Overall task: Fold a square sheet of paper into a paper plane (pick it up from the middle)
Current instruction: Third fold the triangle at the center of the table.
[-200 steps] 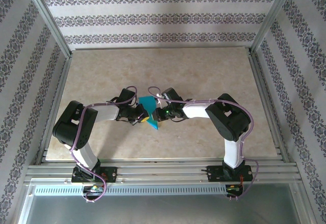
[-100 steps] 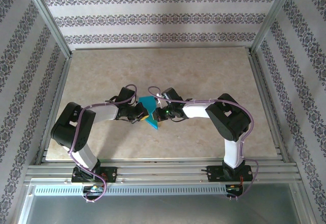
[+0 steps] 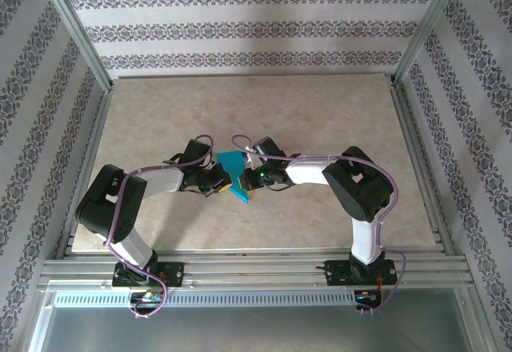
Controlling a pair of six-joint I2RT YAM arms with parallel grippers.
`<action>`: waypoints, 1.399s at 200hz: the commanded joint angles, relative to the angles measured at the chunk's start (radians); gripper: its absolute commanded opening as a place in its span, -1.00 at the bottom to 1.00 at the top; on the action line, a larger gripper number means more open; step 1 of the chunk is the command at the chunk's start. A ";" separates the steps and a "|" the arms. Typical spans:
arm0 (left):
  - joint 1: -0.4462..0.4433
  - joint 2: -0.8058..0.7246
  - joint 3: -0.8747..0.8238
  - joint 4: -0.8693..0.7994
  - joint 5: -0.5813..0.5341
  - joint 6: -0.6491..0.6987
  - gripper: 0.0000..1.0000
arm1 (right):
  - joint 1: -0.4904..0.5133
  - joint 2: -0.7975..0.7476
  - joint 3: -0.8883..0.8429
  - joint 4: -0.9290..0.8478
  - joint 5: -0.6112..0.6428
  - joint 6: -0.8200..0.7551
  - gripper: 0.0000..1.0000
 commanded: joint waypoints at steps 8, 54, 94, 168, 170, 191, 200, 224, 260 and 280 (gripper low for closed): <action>0.001 0.002 -0.013 0.012 0.002 0.023 -0.80 | -0.011 0.053 -0.009 -0.097 0.085 0.008 -0.93; 0.002 0.031 -0.003 0.032 0.003 0.022 -0.80 | -0.013 0.055 -0.012 -0.097 0.085 0.009 -0.92; 0.002 0.059 0.011 0.032 -0.001 0.025 -0.80 | -0.015 0.057 -0.009 -0.098 0.083 0.012 -0.92; 0.002 0.070 0.024 -0.053 -0.042 0.039 -0.81 | -0.018 0.044 -0.009 -0.090 0.075 0.021 -0.84; 0.003 0.070 0.024 -0.055 -0.044 0.039 -0.81 | -0.017 0.040 -0.009 -0.085 0.073 0.025 -0.82; 0.002 0.082 0.032 -0.098 -0.052 0.047 -0.81 | -0.026 -0.003 -0.022 -0.052 0.058 0.058 -0.63; 0.002 0.086 0.038 -0.113 -0.054 0.052 -0.81 | -0.032 -0.030 -0.027 -0.045 0.061 0.075 -0.54; 0.001 0.092 0.045 -0.139 -0.059 0.059 -0.81 | -0.054 -0.118 -0.049 -0.041 0.088 0.117 -0.38; 0.001 0.096 0.054 -0.157 -0.064 0.058 -0.82 | -0.074 -0.218 -0.082 -0.051 0.113 0.121 -0.34; 0.001 0.097 0.059 -0.176 -0.076 0.048 -0.82 | -0.058 -0.227 -0.070 -0.079 0.041 0.084 -0.48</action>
